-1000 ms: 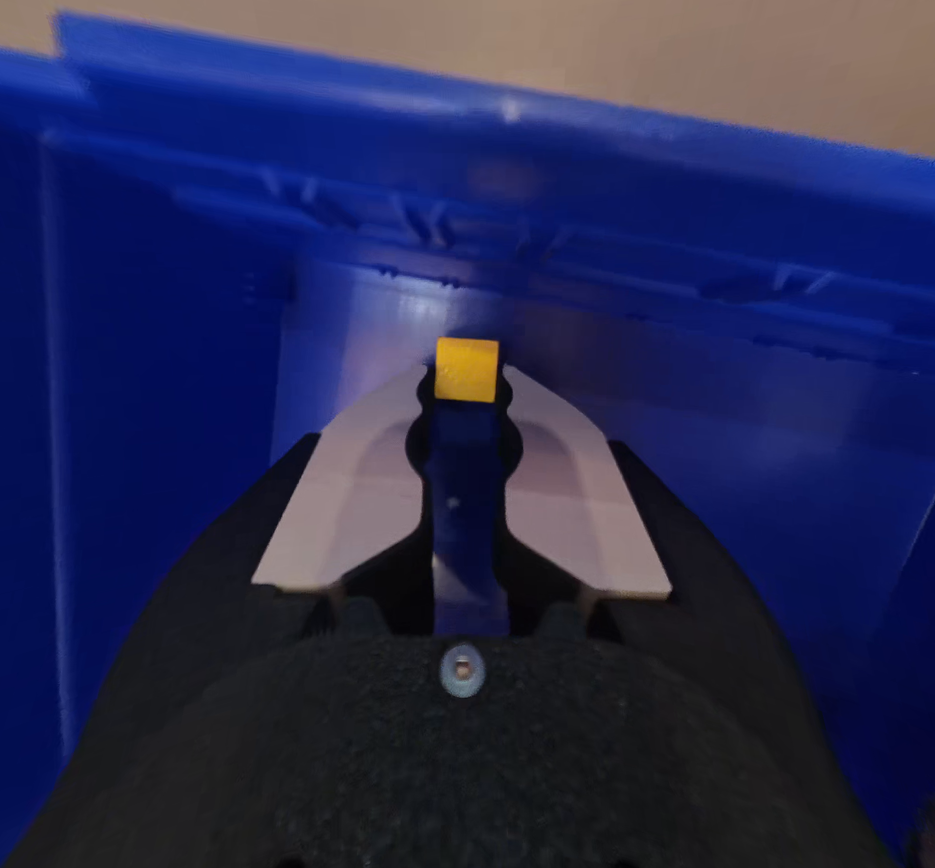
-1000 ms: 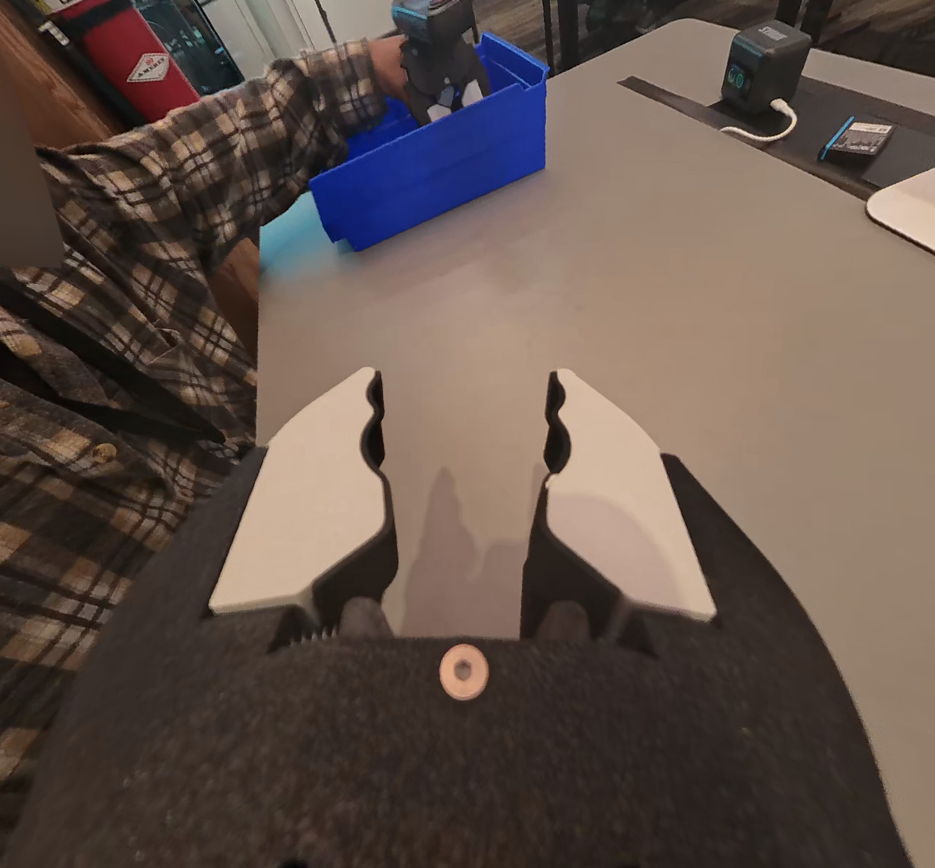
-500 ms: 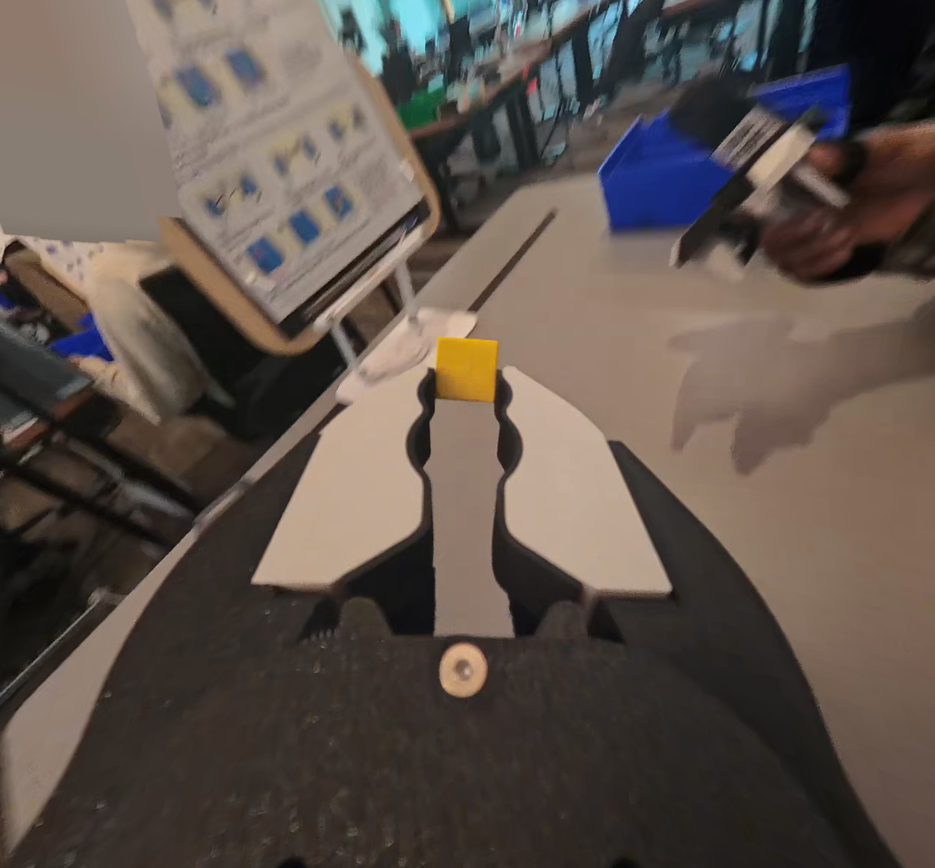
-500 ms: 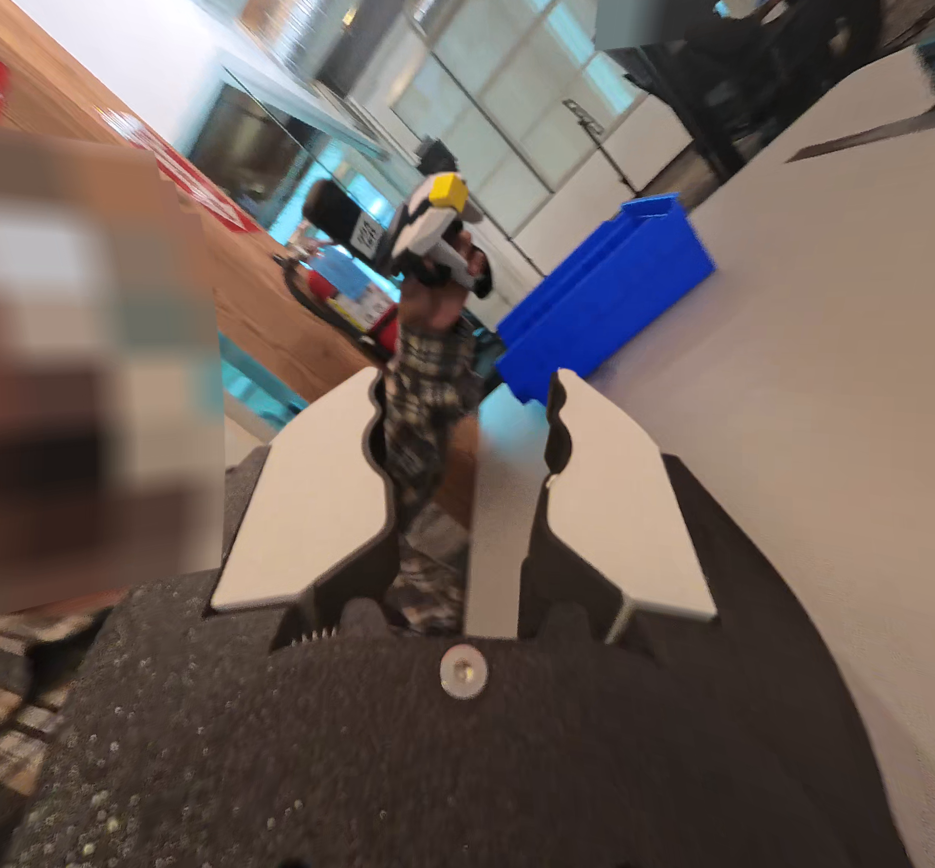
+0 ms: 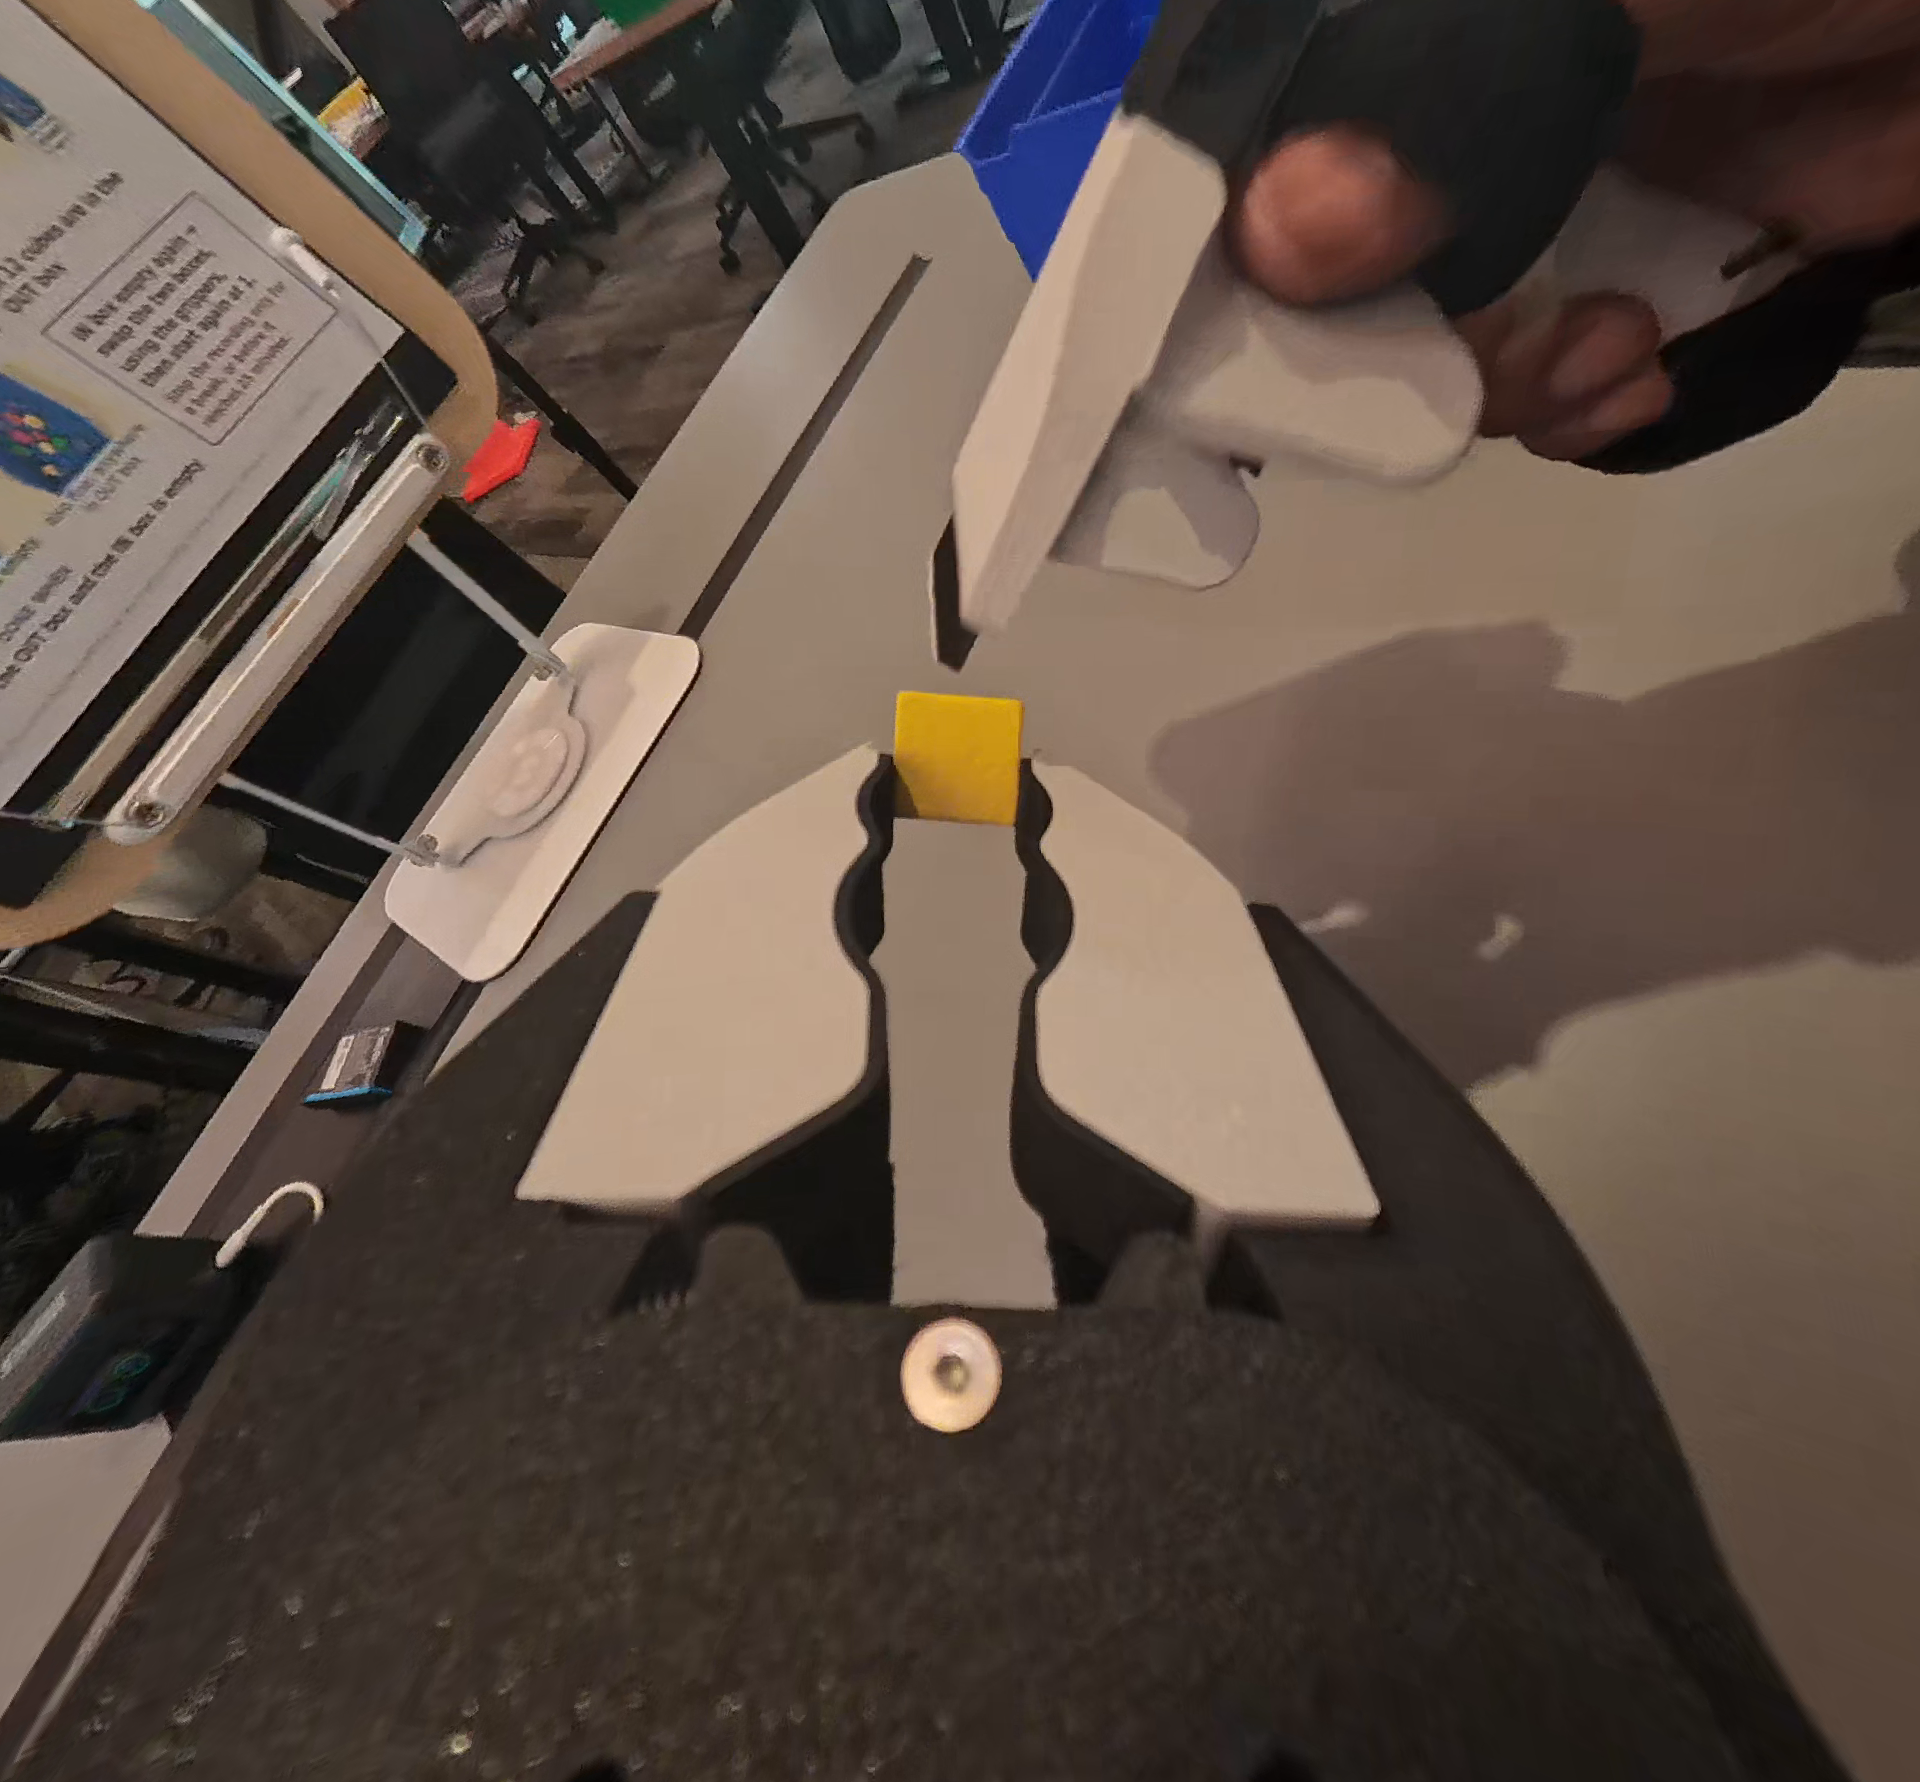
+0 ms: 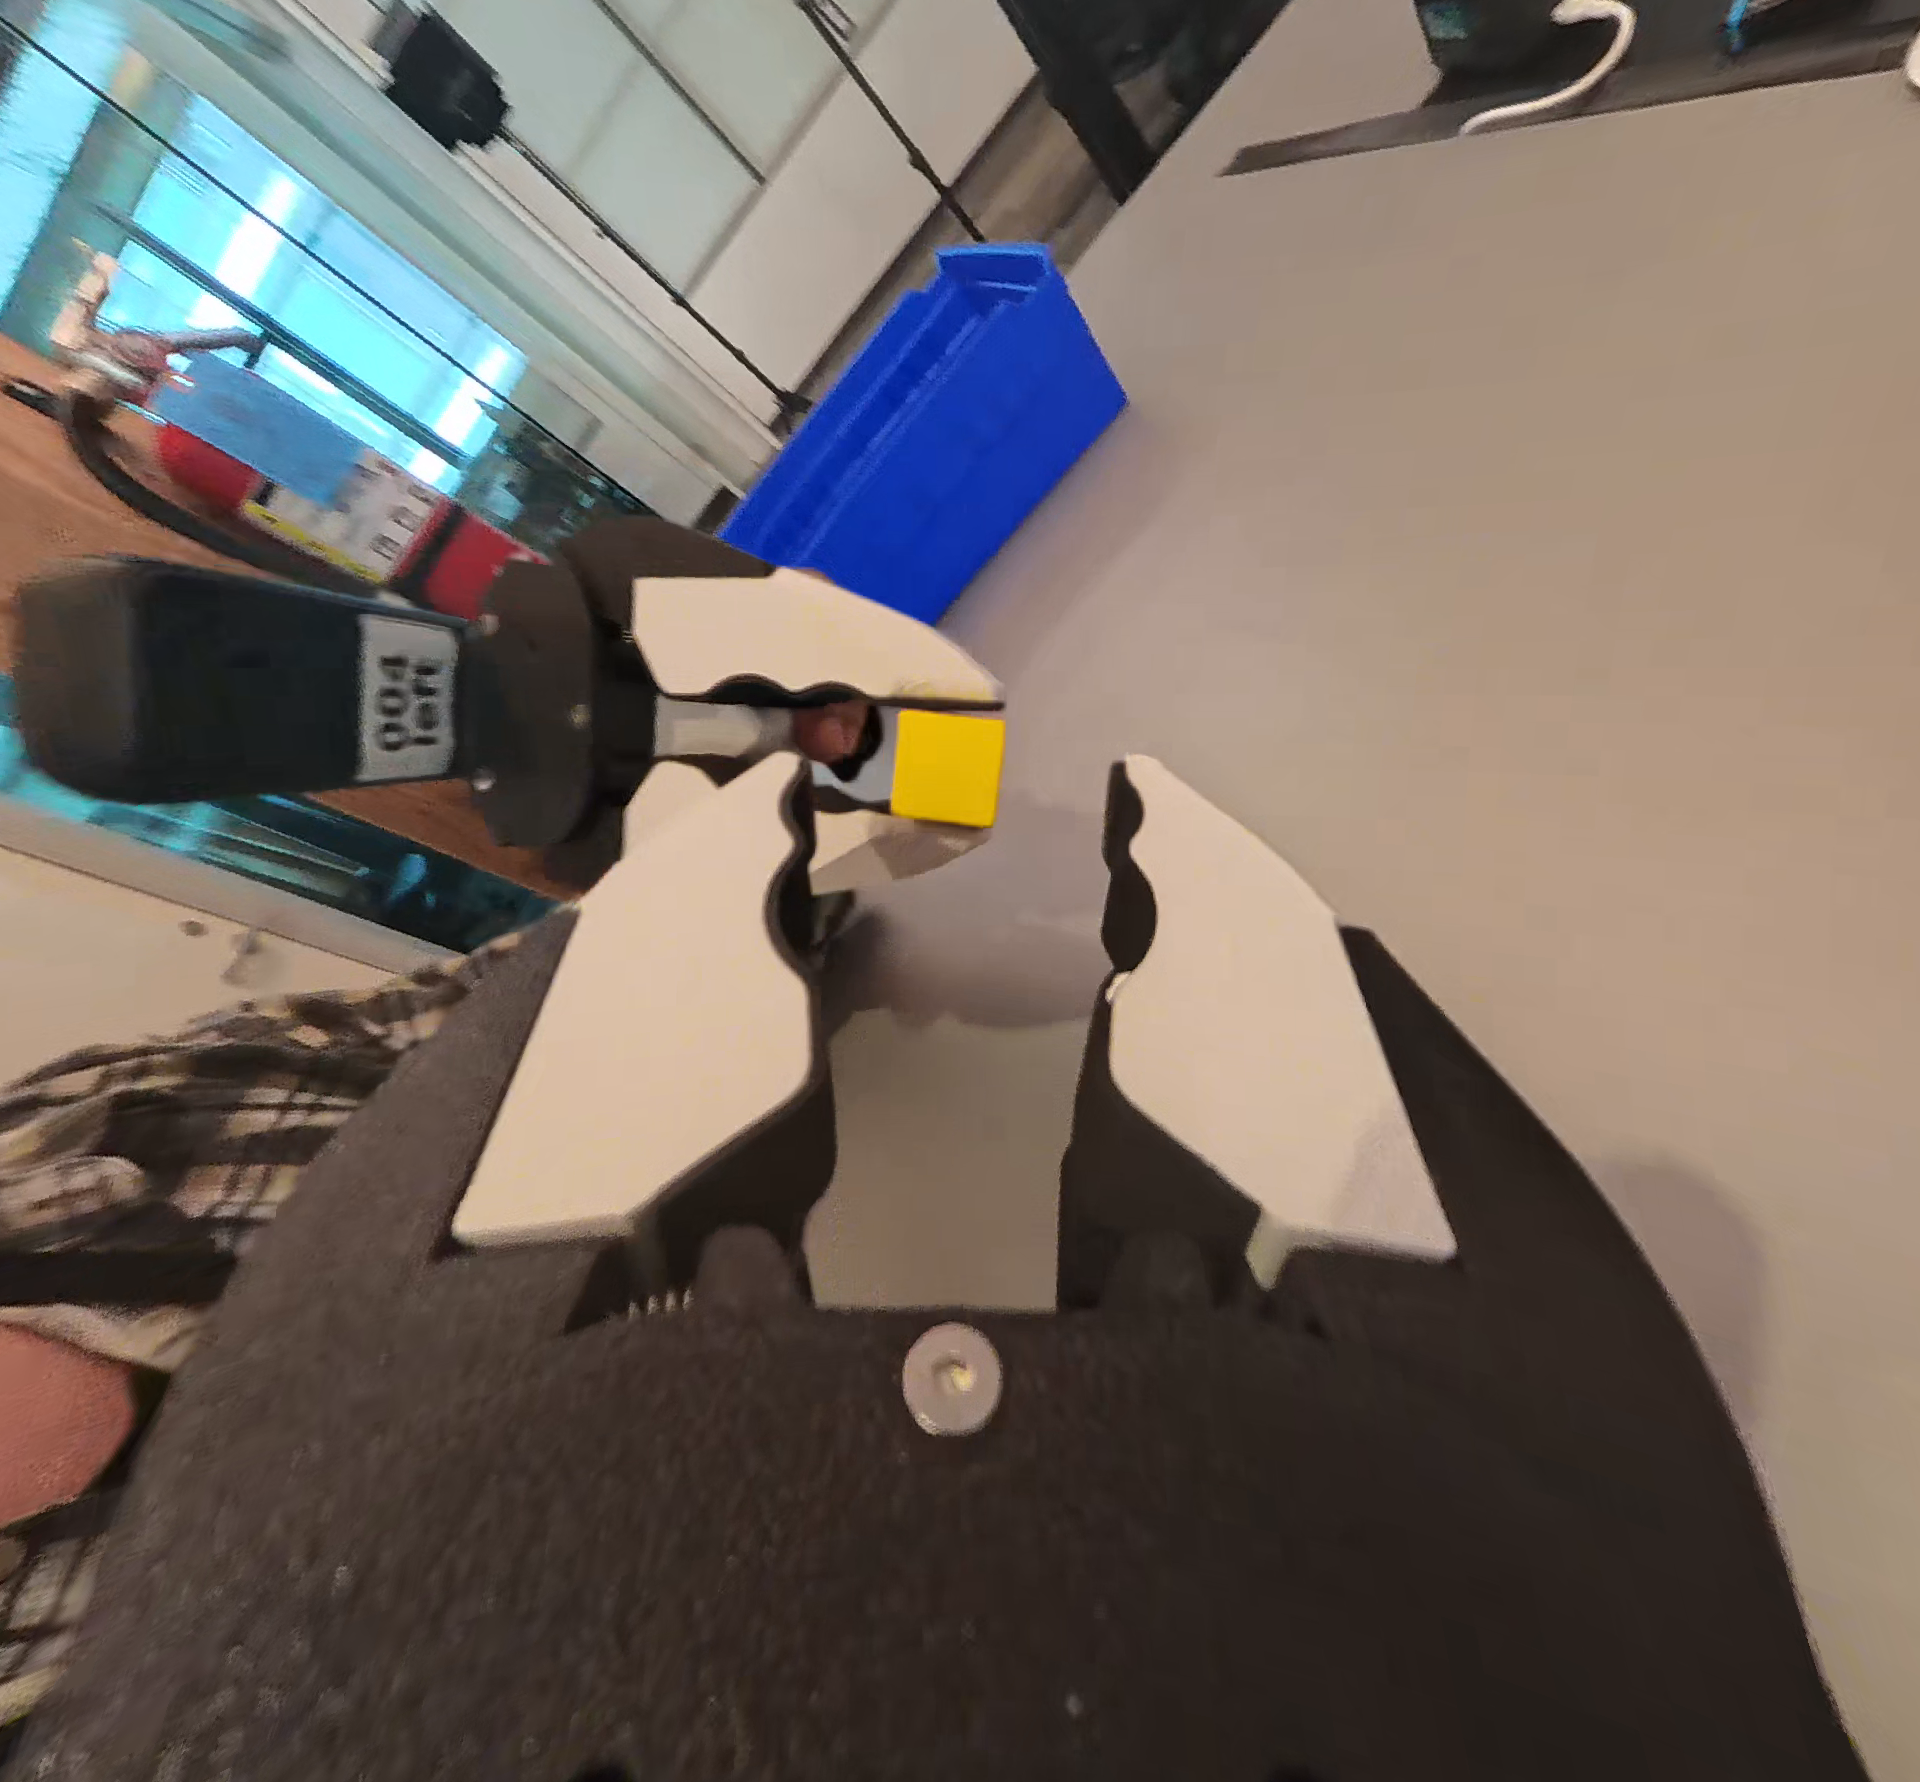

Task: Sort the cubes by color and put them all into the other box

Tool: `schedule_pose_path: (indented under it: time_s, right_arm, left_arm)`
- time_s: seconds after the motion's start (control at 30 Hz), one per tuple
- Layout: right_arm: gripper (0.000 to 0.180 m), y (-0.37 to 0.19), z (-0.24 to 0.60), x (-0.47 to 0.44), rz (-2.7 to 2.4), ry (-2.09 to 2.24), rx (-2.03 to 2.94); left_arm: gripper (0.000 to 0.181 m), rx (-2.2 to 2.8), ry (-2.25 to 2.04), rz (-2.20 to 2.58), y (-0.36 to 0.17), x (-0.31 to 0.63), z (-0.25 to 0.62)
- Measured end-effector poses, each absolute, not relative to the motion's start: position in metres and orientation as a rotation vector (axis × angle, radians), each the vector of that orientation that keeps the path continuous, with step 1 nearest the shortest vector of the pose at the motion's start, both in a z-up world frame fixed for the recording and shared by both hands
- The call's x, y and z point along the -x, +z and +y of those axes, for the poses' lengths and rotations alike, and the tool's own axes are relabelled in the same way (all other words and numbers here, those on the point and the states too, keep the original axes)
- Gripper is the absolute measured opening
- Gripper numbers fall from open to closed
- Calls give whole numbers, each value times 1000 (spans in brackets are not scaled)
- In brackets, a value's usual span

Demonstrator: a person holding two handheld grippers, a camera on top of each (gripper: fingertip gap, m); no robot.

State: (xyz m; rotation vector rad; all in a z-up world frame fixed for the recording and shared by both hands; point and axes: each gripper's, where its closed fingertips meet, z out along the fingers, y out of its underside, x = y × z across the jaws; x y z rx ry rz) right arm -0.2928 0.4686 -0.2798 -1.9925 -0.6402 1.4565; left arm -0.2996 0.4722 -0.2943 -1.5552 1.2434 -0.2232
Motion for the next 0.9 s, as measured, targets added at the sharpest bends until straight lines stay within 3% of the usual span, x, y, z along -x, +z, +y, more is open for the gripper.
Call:
schedule_pose_path:
  time_s: [0.1,0.2,0.37,0.47,0.57,0.73,0.9]
  right_arm:
    - [47,-294,467,294,-682,1403,2059]
    - [22,-295,463,296,-713,1427,2058]
    - [22,-293,467,270,-742,1298,2052]
    - [22,-280,478,206,-707,1120,2067]
    - [22,-266,493,102,-600,838,2141]
    - [22,-281,496,-56,-479,448,2371]
    - [22,-344,479,-96,-594,488,2633]
  left_arm:
    - [22,1554,-204,1260,-296,289,471]
    - [22,1541,-169,1276,-298,282,471]
    - [28,1521,-317,1249,-301,272,465]
    - [57,1536,-497,1191,-309,270,462]
    - [70,1508,-631,1127,-318,274,462]
    - [65,1410,-755,1082,-314,274,456]
    - [62,1356,-749,1047,-312,278,459]
